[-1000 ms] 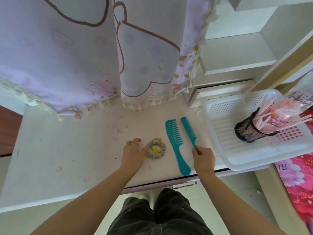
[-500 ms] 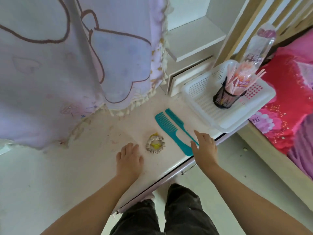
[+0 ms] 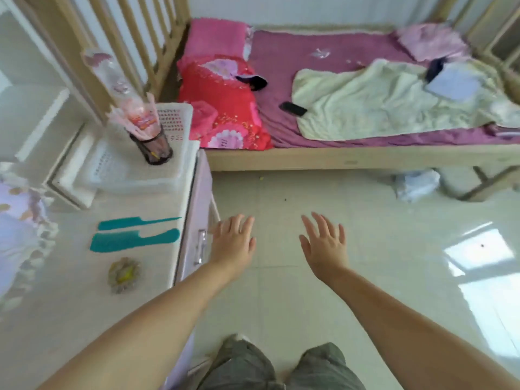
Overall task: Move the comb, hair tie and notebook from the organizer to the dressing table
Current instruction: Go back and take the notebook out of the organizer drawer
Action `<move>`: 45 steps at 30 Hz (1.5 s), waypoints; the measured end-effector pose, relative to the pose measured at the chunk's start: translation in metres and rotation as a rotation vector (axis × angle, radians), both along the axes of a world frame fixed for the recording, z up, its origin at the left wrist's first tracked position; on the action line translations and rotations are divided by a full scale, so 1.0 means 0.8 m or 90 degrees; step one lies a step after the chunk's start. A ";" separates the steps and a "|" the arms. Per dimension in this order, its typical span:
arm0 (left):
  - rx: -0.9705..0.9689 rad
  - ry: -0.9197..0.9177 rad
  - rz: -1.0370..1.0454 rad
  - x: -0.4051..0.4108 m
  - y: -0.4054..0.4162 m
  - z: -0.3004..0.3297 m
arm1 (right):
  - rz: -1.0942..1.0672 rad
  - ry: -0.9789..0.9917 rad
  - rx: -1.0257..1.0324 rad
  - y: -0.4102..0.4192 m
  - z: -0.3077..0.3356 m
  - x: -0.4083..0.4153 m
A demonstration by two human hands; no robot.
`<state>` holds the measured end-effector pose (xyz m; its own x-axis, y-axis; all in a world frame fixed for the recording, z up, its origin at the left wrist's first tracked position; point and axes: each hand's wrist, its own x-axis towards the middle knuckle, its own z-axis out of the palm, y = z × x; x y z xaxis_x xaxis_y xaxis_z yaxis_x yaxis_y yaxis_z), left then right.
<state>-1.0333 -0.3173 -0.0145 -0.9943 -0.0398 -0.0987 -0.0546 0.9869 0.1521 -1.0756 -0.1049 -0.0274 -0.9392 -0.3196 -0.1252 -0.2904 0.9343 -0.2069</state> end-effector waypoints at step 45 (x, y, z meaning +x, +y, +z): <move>0.034 0.009 -1.082 0.054 1.750 0.029 | -1.130 -0.007 0.077 1.507 0.026 0.388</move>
